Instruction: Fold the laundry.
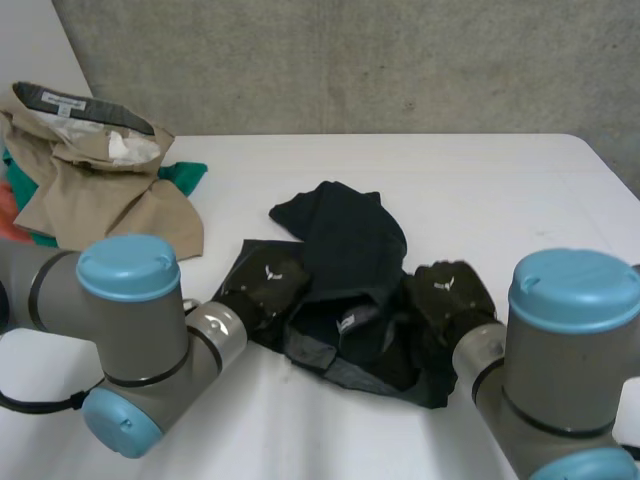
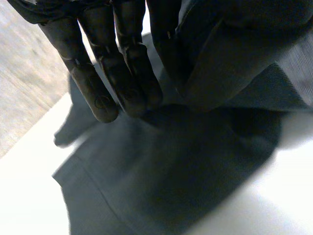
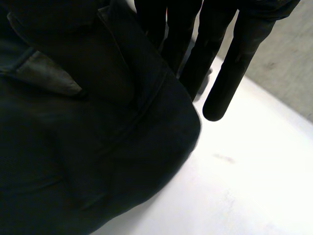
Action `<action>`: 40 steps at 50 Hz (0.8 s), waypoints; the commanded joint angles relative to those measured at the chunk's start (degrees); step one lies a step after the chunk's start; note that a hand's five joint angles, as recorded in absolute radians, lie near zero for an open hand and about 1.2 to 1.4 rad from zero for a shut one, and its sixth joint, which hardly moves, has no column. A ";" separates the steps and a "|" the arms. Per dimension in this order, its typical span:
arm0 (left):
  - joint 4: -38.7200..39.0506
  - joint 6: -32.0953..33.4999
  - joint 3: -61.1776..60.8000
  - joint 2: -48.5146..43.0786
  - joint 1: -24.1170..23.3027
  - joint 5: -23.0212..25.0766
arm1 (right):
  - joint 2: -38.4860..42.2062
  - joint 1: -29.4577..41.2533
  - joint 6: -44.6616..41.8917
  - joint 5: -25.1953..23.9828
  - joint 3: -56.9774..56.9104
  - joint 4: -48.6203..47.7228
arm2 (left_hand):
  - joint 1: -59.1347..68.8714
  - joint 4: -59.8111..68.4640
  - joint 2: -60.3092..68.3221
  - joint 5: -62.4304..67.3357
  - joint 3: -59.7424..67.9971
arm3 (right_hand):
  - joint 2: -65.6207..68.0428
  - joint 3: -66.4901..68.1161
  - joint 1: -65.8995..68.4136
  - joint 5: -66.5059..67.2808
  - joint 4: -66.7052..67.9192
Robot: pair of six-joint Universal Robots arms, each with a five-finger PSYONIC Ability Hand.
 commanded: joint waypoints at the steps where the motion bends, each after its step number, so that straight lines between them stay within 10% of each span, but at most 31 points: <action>1: 0.86 -6.10 0.91 11.15 -2.80 -8.90 | -2.59 -1.75 -0.39 -0.52 -7.51 0.56 | 14.56 11.65 11.85 13.42 12.18 | 12.87 13.96 16.48 13.46 13.16; 18: 2.44 -8.31 2.06 26.74 -5.97 -12.35 | -2.06 -11.59 -0.39 0.01 -19.57 0.30 | 14.56 11.65 11.85 13.42 12.18 | 12.87 13.96 16.48 13.46 13.16; 21: 1.91 -8.31 1.71 23.50 -6.40 -12.26 | 0.30 -15.97 -1.70 -0.61 -20.89 0.12 | -28.26 -31.16 -30.97 -29.39 -30.64 | 12.87 13.96 16.48 13.46 13.16; 23: 1.65 -8.31 1.44 22.17 -6.93 -12.35 | 2.15 -18.62 -3.45 -0.61 -21.50 0.56 | -34.35 -37.26 -37.06 -35.49 -36.74 | 12.87 13.96 16.48 13.46 13.16; 27: 1.47 -8.66 0.48 20.58 -6.76 -12.44 | 5.14 -21.53 -10.48 -0.34 -22.83 1.70 | -41.58 -44.49 -44.29 -42.72 -43.97 | -53.83 -52.74 -50.22 -53.24 -53.54; 40: 1.38 -8.57 -0.93 19.97 -4.92 -12.35 | -1.96 -9.76 -8.58 1.15 -20.89 5.73 | -45.13 -48.04 -47.84 -46.27 -47.52 | -57.13 -56.04 -53.52 -56.54 -56.84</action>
